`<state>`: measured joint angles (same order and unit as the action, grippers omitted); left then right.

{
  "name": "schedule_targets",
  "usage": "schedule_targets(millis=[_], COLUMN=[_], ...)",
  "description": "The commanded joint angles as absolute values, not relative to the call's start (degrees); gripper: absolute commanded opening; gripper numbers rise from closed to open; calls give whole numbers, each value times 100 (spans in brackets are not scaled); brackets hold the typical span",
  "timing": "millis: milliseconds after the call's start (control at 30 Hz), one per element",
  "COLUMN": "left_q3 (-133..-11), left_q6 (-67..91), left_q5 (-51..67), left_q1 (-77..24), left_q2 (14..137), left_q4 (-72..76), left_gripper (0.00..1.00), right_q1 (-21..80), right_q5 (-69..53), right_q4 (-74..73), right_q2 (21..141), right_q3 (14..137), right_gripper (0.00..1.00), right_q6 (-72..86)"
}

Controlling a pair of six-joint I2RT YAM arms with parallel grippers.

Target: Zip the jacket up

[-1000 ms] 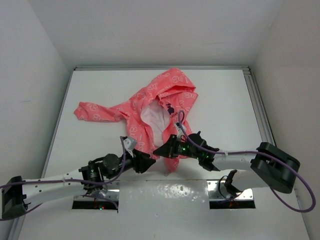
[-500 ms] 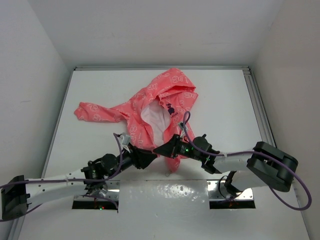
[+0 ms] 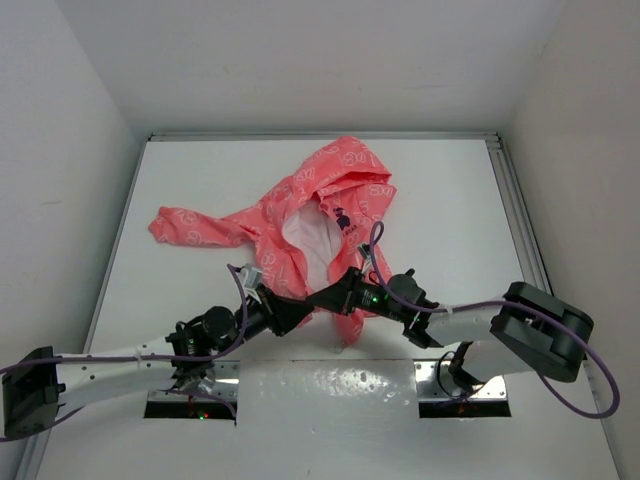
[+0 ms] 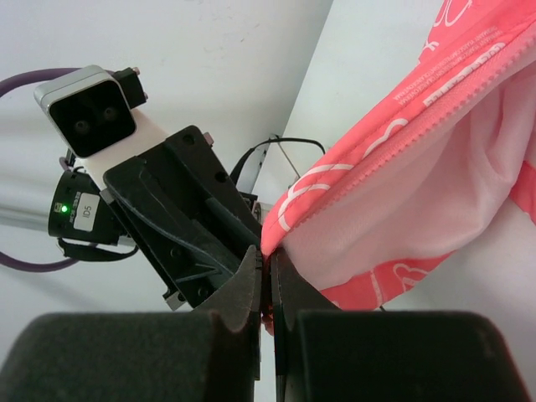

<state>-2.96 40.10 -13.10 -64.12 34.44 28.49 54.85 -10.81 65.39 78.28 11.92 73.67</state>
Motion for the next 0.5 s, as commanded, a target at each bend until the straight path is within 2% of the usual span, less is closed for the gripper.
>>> schedule_targets(millis=[0, 33, 100, 333, 367, 400, 467], left_q3=[-114, -88, -53, -52, -70, -62, 0], left_q6=[4008, 4025, 4052, 4043, 3982, 3964, 3920], left_q5=[-1354, -1362, -1389, -1336, -1336, -1336, -1502], left_q1=[-6311, -6319, -6319, -6319, -6319, -6319, -6319], left_q2=[3437, 3454, 3480, 3156, 3103, 2963, 2813], left_q4=[3339, 3392, 3437, 3061, 2954, 2866, 2611], left_gripper=[16, 8, 0, 0, 0, 0, 0], right_q1=[5502, 5502, 5511, 5502, 5502, 5502, 5511], right_q5=[-1186, -1204, -1195, -1143, -1125, -1134, -1143], right_q4=[7110, 7163, 7224, 7085, 7032, 6953, 6453], right_q2=[7910, 7936, 7972, 8007, 8007, 7972, 7806], right_q3=[1142, 1143, 1125, 1160, 1178, 1195, 1283], right_gripper=[0, 0, 0, 0, 3, 22, 47], right_q6=[7444, 7462, 7514, 7541, 7541, 7515, 7436])
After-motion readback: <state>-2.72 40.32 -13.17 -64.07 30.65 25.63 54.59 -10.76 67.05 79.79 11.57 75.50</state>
